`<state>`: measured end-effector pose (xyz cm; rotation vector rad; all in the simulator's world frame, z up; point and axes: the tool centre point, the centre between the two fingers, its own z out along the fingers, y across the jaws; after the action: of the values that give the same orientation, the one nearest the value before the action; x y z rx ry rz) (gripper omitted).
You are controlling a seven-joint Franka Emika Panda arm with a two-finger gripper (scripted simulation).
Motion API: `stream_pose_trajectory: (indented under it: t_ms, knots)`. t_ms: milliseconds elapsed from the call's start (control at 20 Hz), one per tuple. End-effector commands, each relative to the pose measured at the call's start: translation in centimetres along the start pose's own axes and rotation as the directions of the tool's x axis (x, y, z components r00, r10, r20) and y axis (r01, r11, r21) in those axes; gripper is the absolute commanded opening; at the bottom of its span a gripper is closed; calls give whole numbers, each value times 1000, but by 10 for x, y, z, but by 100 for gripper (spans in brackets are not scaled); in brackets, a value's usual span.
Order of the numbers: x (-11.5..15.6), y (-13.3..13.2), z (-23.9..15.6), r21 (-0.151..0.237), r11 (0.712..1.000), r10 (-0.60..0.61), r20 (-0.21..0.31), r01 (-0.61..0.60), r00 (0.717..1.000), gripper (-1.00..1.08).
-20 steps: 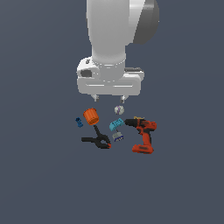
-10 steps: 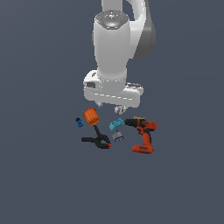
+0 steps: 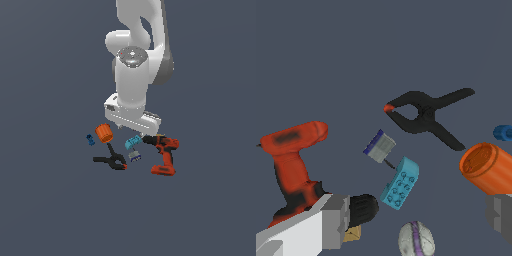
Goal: Pick up a designated object from a clutter of objects.
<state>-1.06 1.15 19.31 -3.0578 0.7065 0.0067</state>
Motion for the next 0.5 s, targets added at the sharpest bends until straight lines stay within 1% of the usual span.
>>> stream_pose_trajectory:
  t_ms: [0,200,450]
  knots:
    - [-5,0,16,1,998,62,-1,-62,998,100]
    - [-14,0,39,1,987,159,-1,-159,987,100]
    - [-28,1,68,1,961,277,-2,-277,961,100]
